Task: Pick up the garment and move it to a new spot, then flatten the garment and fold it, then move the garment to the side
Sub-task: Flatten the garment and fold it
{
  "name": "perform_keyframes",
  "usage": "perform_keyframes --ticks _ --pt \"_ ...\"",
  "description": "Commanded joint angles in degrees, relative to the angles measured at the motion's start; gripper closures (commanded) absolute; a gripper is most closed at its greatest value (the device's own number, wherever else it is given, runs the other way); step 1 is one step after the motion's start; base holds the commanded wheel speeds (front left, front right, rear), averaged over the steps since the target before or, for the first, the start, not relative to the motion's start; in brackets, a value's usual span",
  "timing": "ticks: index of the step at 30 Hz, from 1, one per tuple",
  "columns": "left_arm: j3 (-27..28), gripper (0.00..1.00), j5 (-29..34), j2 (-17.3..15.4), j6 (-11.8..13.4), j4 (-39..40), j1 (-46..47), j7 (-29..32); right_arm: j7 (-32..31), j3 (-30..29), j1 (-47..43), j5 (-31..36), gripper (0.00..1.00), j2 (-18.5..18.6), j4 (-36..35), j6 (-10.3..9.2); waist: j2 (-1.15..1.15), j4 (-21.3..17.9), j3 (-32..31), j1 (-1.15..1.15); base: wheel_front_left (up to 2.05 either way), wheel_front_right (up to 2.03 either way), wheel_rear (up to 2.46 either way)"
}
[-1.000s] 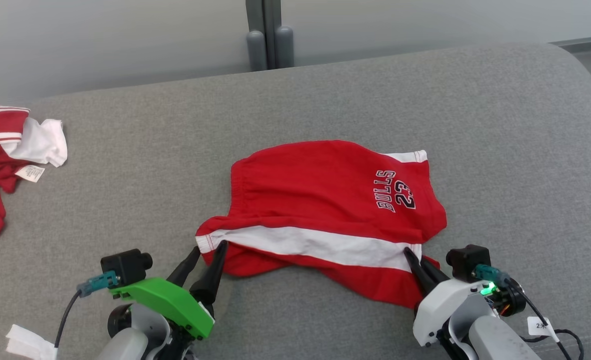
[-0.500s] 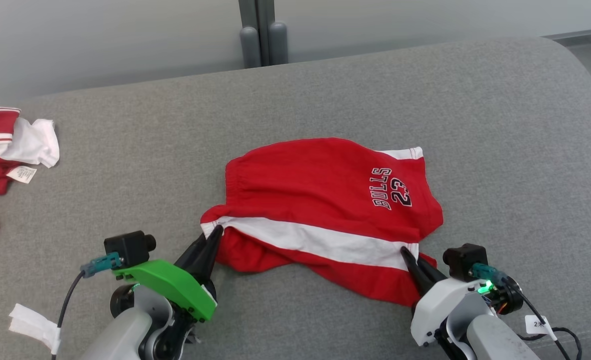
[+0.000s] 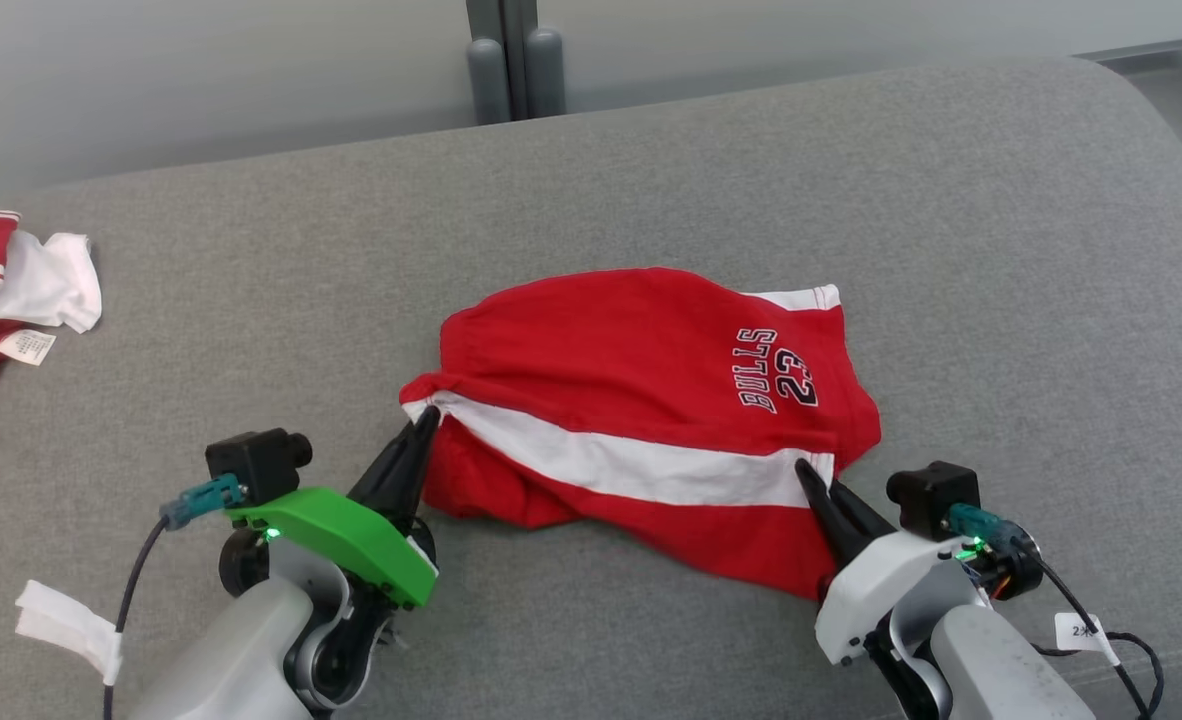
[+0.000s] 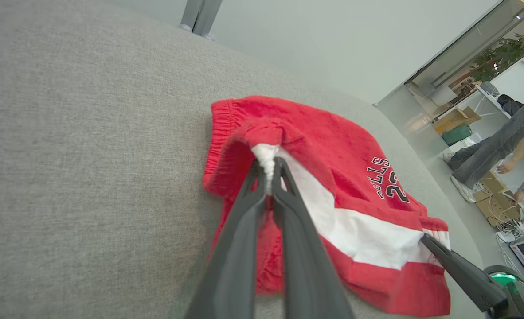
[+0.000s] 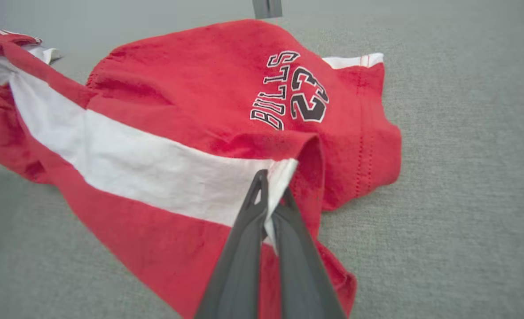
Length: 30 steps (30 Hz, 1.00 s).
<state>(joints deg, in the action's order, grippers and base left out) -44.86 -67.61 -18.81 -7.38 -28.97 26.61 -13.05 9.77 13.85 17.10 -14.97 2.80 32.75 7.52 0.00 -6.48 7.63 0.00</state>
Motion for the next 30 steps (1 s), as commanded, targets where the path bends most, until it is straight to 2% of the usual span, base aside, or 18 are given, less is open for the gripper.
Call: perform_keyframes --ticks 1,8,13,19,24,30 --pt "0.06 1.00 0.35 -1.25 -0.21 0.91 1.24 -0.92 0.38 -0.01 0.72 -0.63 1.00 0.42 -1.05 -0.06 0.00 -0.07 -0.28 0.00 0.00 0.00 0.00" --pt "3.98 1.00 2.59 -5.87 -0.21 8.95 0.74 -2.21 -1.68 0.97 2.27 -4.32 1.00 3.70 -10.02 -0.06 0.00 -0.17 -2.37 0.00 0.00 0.00 0.00" --pt "9.63 1.00 5.22 -8.30 -0.21 17.91 -1.51 -2.14 -5.34 0.55 3.39 -7.89 1.00 8.24 -20.75 -0.06 0.00 -0.16 -4.23 0.00 0.00 0.00 0.00" --pt "11.75 1.00 8.85 -12.35 -0.14 26.73 -0.97 -1.95 -11.38 -1.28 5.04 -11.40 1.00 12.70 -34.43 -0.06 0.00 -0.38 -5.91 0.00 0.00 0.00 0.00" --pt "12.34 1.00 10.36 -15.79 1.22 34.50 2.22 1.16 -16.19 -3.20 7.02 -12.75 1.00 14.91 -44.23 -0.06 0.00 -0.58 -6.33 0.00 0.00 0.00 0.00" --pt "13.55 1.00 11.13 -18.91 4.06 40.79 7.23 6.74 -19.96 -5.79 10.01 -12.30 1.00 15.24 -49.90 -0.06 0.00 -0.94 -5.11 0.00 0.00 0.00 0.00"
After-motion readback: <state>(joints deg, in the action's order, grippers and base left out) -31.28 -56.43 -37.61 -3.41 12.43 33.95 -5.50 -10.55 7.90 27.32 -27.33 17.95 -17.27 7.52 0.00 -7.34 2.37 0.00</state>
